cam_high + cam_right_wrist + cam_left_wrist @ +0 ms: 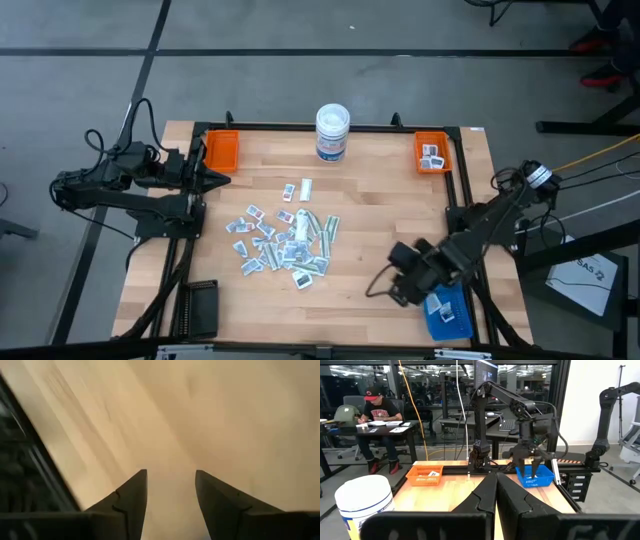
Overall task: Pick & Place First Aid Supplies
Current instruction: Put the gray towelette pack into the right orange bin
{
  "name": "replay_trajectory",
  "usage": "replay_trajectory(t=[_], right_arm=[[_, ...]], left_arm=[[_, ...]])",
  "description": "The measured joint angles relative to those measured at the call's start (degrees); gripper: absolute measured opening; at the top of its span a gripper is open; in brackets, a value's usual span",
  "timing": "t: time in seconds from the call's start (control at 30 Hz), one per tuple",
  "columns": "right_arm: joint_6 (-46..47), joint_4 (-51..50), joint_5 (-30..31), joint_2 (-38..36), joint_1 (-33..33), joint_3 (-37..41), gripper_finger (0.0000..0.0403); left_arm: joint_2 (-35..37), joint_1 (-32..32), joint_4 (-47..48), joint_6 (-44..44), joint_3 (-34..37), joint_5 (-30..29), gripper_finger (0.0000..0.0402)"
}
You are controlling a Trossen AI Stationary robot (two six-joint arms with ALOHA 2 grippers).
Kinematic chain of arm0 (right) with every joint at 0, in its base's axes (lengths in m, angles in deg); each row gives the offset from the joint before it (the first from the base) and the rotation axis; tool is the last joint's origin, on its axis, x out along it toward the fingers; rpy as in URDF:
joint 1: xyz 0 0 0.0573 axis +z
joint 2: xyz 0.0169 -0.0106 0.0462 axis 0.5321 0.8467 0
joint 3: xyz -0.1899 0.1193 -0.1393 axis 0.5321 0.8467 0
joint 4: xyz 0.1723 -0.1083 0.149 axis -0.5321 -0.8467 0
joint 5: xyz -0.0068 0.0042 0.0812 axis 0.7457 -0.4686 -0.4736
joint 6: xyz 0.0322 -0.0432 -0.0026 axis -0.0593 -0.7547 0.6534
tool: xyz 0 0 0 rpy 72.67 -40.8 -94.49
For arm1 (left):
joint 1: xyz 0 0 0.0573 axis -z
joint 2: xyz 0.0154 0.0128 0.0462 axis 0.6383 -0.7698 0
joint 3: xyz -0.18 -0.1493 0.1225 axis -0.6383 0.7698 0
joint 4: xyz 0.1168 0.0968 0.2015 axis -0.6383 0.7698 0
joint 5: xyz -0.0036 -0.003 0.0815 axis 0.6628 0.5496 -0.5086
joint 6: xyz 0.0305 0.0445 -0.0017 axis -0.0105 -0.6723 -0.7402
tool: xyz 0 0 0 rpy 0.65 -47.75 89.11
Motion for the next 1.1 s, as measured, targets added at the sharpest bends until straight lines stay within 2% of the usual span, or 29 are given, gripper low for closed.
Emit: replay_trajectory(t=[0.1, 0.17, 0.33, 0.47, 0.67, 0.87, 1.1], right_arm=[[-13.1, 7.9, 7.7, 0.0, -4.2, 0.0, 0.0168], [-22.7, 14.2, 10.4, 0.0, -7.2, 0.0, 0.0168], [-46.9, 30.7, 8.8, 0.0, -14.0, 0.0, 0.0168], [-60.6, 40.4, 8.6, 0.0, -18.2, 0.0, 0.0168], [-67.4, 46.2, 12.0, 0.2, -23.5, 0.0, 0.0168], [-67.5, 46.5, 12.0, 0.7, -27.4, 0.0, 0.0168], [-67.5, 46.7, 12.0, 1.9, -28.5, 0.0, 0.0168]], left_arm=[[0.0, 0.0, 0.0, 0.0, 0.0, 0.0, 0.0004], [0.0, 0.0, 0.0, 0.0, 0.0, 0.0, 0.0004], [0.0, 0.0, 0.0, 0.0, 0.0, 0.0, 0.0004], [0.0, 0.0, 0.0, 0.0, 0.0, 0.0, 0.0004], [0.0, 0.0, 0.0, 0.0, 0.0, 0.0, 0.0004], [0.0, 0.0, 0.0, 0.0, 0.0, 0.0, 0.0004], [0.0, 0.0, 0.0, 0.0, 0.0, 0.0, 0.0004]])
